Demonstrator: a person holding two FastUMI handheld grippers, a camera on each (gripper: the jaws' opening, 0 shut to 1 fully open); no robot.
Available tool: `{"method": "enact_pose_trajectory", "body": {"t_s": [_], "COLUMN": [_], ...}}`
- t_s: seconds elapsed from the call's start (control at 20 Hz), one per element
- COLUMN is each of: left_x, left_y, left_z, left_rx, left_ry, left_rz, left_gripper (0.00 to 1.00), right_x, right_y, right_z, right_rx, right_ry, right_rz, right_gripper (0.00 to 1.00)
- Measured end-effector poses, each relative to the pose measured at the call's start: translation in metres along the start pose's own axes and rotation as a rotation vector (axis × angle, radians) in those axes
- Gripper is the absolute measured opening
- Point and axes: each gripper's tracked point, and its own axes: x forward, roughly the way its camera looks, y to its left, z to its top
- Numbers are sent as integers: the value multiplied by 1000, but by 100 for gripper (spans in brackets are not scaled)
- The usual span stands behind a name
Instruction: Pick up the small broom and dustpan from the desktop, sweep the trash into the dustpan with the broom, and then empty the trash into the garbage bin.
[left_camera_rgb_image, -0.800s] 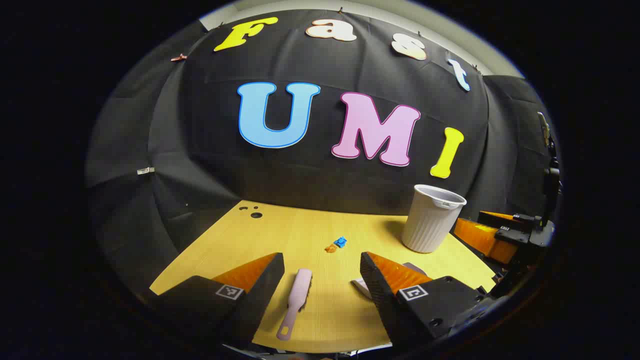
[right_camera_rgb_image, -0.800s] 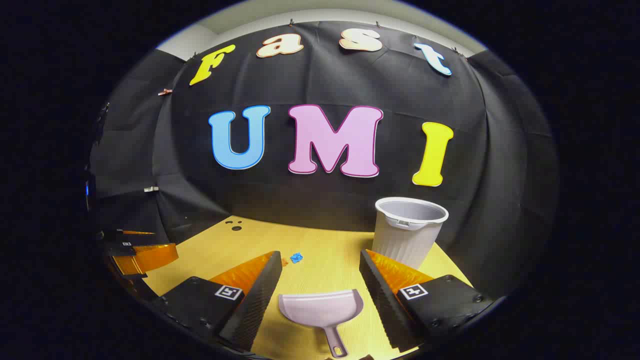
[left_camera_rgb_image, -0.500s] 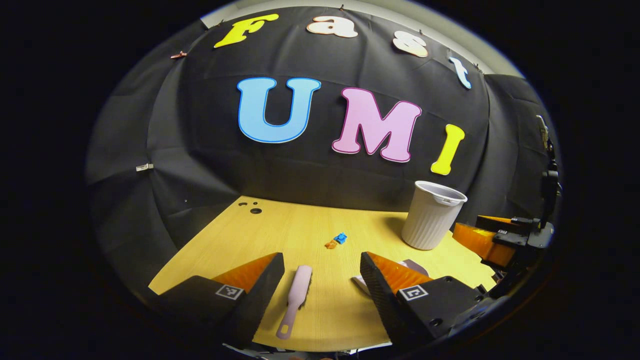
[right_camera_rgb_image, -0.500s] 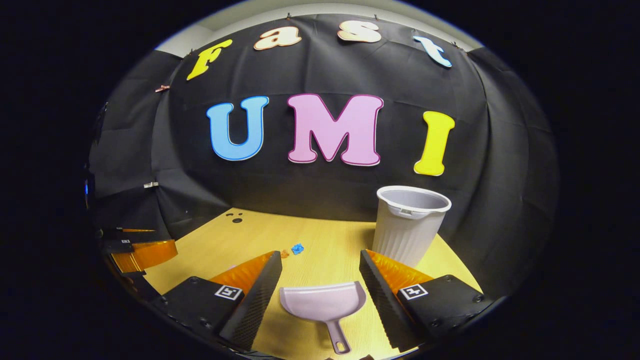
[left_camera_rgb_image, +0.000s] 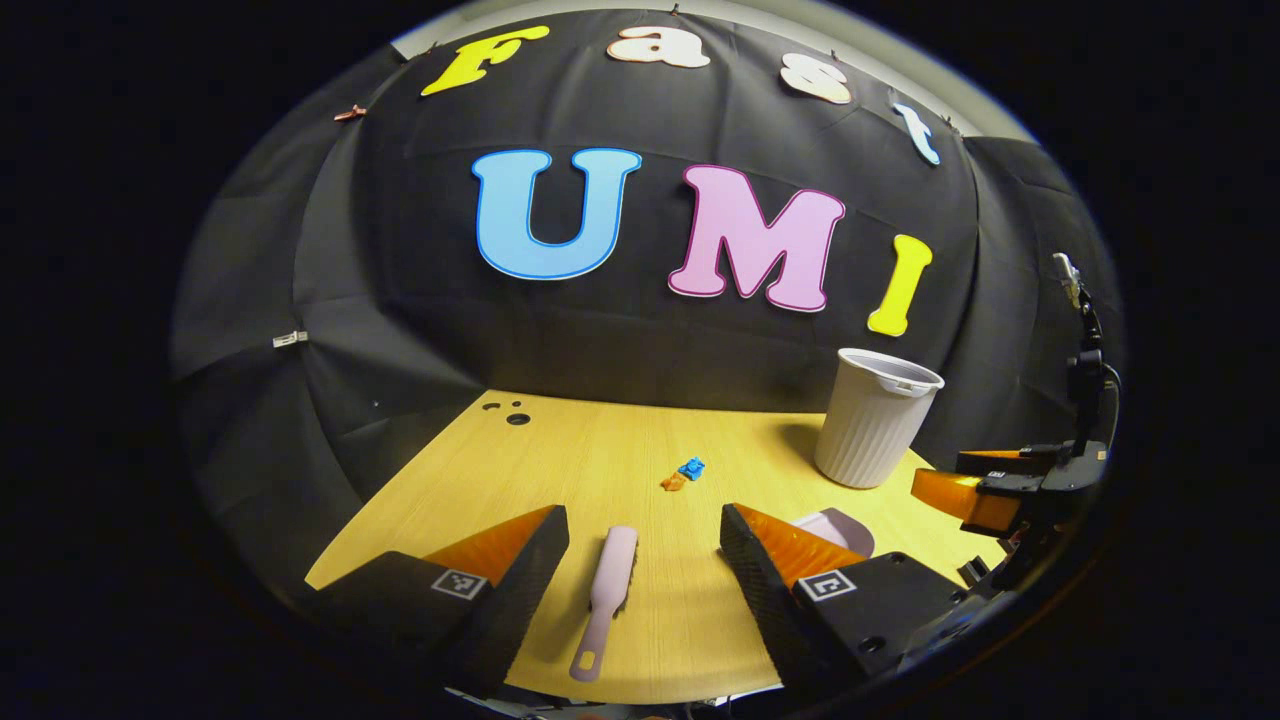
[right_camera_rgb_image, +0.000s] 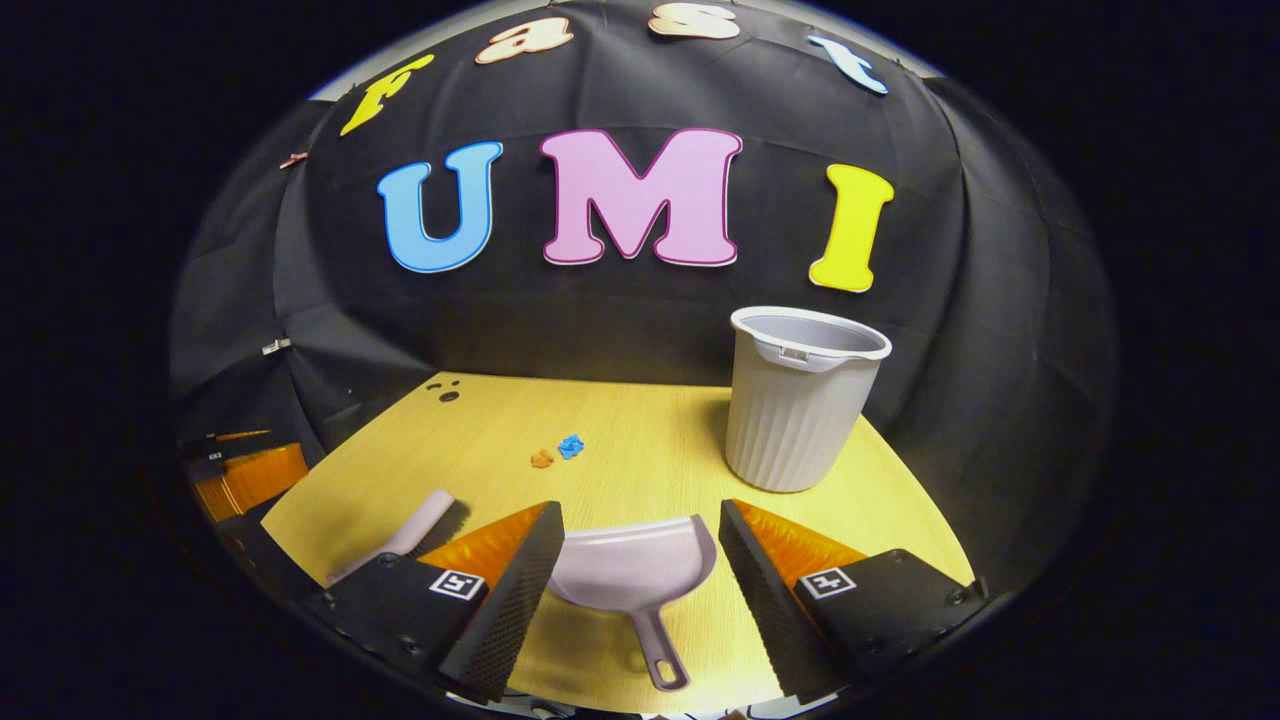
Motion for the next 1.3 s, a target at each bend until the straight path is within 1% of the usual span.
{"method": "enact_pose_trajectory", "body": {"t_s": [0.1, 0.3, 0.5, 0.7, 0.85, 1.0, 1.1, 1.2, 1.3], "left_x": [0, 0, 0, -2, -2, 6, 15, 28, 36], "left_y": [2, 2, 6, 15, 22, 21, 19, 16, 21], "left_z": [-8, -19, -30, -46, -62, -81, -98, -116, -138], "left_rx": [5, 20, -15, -46, -62, -60, -56, -73, -69], "left_ry": [17, 41, 65, 92, 132, 206, 292, 380, 455], "left_rz": [9, 15, 36, 87, 106, 89, 92, 74, 71], "left_gripper": [97, 97, 97, 97, 97, 97, 97, 97, 97], "right_x": [9, 19, 27, 30, 33, 38, 40, 43, 46], "right_y": [-2, 4, 3, 1, -4, -9, -10, -10, -10], "right_z": [-18, -43, -65, -94, -120, -144, -158, -171, -183], "right_rx": [-27, -12, 20, 56, 54, 34, 25, 29, 30], "right_ry": [60, 170, 262, 373, 445, 499, 531, 564, 597], "right_rz": [14, 67, 85, 103, 106, 109, 112, 118, 117], "right_gripper": [98, 98, 98, 98, 98, 98, 98, 98, 99]}}
